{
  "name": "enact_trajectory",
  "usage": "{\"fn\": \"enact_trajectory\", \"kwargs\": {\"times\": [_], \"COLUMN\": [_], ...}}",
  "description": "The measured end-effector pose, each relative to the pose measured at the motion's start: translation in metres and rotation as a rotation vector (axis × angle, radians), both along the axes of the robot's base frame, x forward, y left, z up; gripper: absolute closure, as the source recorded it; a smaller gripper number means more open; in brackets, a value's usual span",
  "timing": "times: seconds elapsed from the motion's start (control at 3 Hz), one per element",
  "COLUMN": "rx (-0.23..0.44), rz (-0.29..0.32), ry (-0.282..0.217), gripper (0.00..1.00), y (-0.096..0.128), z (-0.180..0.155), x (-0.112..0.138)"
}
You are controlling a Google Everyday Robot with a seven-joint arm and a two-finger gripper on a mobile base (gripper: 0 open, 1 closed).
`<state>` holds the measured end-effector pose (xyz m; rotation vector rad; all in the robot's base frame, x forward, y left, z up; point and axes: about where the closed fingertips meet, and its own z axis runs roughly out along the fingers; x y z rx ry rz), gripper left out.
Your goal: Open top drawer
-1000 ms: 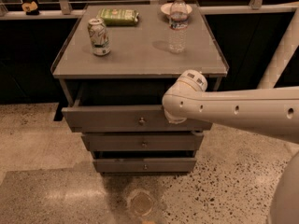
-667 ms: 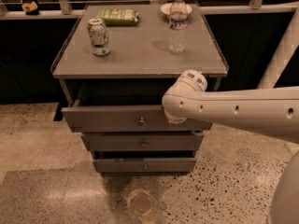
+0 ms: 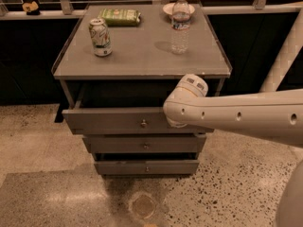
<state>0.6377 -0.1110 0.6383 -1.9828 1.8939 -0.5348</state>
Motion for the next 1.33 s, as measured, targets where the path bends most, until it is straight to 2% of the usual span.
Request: {"fn": "enact_trajectory", "kwargs": {"times": [0.33,1.33], "rx": [0.000,0.027], "rz": [0.008,0.032], "ry": [-0.025,-0.017], "gripper": [1.00,1.00], "y": [0.012,0.013], "z": [0.000,0.002], "x": [-0.012,-0.025]}}
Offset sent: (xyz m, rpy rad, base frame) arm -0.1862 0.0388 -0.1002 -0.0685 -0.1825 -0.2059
